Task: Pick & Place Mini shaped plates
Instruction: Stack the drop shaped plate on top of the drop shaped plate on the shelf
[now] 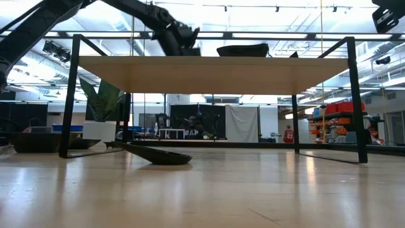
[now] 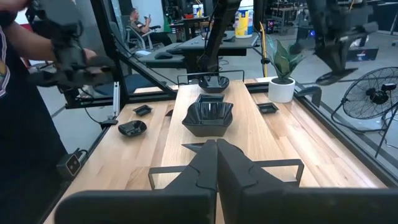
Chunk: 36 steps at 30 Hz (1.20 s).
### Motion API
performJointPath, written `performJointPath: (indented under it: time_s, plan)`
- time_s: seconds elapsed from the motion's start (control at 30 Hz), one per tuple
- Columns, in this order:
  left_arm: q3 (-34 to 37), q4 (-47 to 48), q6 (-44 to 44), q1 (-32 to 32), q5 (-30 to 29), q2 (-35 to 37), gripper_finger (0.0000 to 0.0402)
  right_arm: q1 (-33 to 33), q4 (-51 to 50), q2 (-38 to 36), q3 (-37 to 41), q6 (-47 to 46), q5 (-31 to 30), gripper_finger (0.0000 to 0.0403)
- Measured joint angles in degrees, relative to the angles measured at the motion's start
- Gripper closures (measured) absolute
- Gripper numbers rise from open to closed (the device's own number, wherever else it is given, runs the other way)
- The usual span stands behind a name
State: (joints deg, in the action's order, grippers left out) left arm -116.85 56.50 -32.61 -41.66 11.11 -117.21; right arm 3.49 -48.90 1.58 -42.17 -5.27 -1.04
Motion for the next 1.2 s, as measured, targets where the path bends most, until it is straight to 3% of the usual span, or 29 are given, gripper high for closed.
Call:
performJointPath:
  time_s: [0.23,0.4,0.67,0.9,1.2]
  plan:
    - [-5.89,-0.2,-5.87,3.99,5.33,0.0,0.0399,-0.01,0.0,0.0,0.0,0.01,0.0,0.0398]
    - [-8.47,-0.36,-16.01,6.74,7.98,0.0,0.0399,-0.01,0.0,0.0,0.0,0.0,0.0,0.0398]
    - [-8.99,-2.52,-33.31,11.61,11.42,0.0,0.0399,-0.02,0.0,0.0,0.0,0.02,0.0,0.0398]
    - [-8.94,-3.03,-40.77,16.29,12.82,1.4,0.0399,-0.01,0.0,0.0,0.0,0.01,0.0,0.0398]
    - [-8.99,-5.76,-49.1,22.29,19.42,2.6,0.0399,0.0,0.0,0.02,0.0,0.02,0.0,0.0398]
